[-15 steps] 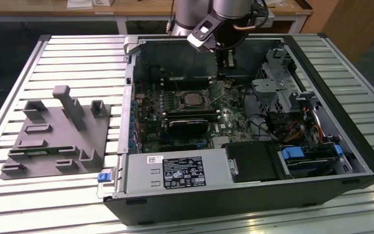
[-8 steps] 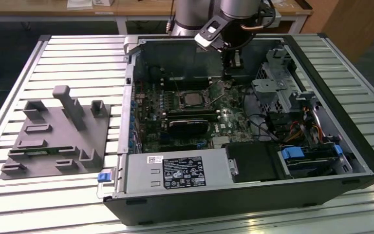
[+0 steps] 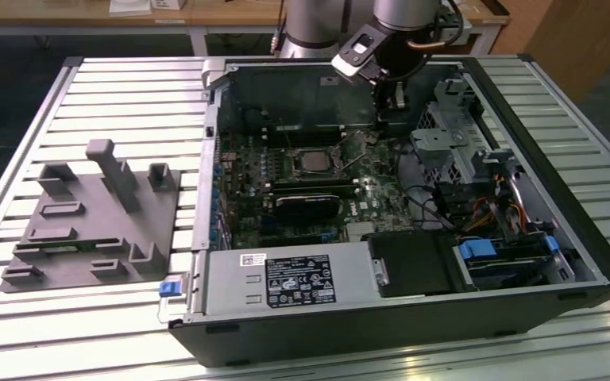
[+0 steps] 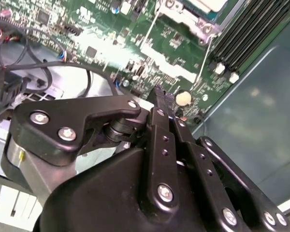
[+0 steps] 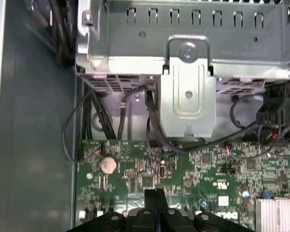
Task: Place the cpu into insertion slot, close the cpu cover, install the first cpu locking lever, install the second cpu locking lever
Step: 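Close the cpu cover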
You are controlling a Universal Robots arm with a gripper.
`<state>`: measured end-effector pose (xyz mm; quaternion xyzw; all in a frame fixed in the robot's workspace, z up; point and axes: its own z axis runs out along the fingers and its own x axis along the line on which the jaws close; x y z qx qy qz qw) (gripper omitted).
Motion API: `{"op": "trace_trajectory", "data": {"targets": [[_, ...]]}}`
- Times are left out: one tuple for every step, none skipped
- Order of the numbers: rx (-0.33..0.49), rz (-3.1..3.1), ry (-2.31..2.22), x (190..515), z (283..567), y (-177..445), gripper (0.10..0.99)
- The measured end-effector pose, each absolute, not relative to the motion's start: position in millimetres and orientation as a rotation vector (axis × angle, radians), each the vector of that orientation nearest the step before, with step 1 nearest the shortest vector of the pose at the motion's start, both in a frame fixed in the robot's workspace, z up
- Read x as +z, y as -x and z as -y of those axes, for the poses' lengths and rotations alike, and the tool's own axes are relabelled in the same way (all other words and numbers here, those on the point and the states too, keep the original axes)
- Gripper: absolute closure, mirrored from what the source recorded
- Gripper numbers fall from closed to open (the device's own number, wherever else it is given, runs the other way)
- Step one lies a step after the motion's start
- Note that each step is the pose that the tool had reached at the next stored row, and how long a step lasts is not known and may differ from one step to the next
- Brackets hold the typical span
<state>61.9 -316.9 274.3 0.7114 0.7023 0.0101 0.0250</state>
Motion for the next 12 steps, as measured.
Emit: {"op": "trace_trajectory", "data": {"targets": [[0.032, -2.172, -2.200, 274.3, 316.8, -62.7, 0.980], [0.031, -2.172, -2.200, 274.3, 316.8, -62.8, 0.980], [0.031, -2.172, -2.200, 274.3, 316.9, -62.8, 0.980], [0.031, -2.172, -2.200, 274.4, 316.9, -62.8, 0.980], [0.031, -2.172, -2.200, 274.3, 316.9, -62.8, 0.980], [0.031, -2.172, -2.200, 273.6, 317.0, -62.8, 0.980], [0.031, -2.172, -2.200, 272.3, 316.9, -62.9, 0.980], [0.031, -2.172, -2.200, 270.6, 316.9, -62.9, 0.980], [0.031, -2.172, -2.200, 268.8, 316.9, -62.9, 0.980], [0.031, -2.172, -2.200, 267.0, 316.9, -62.9, 0.980], [0.031, -2.172, -2.200, 265.2, 316.9, -62.9, 0.980], [0.031, -2.172, -2.200, 263.4, 316.9, -62.9, 0.980]]}}
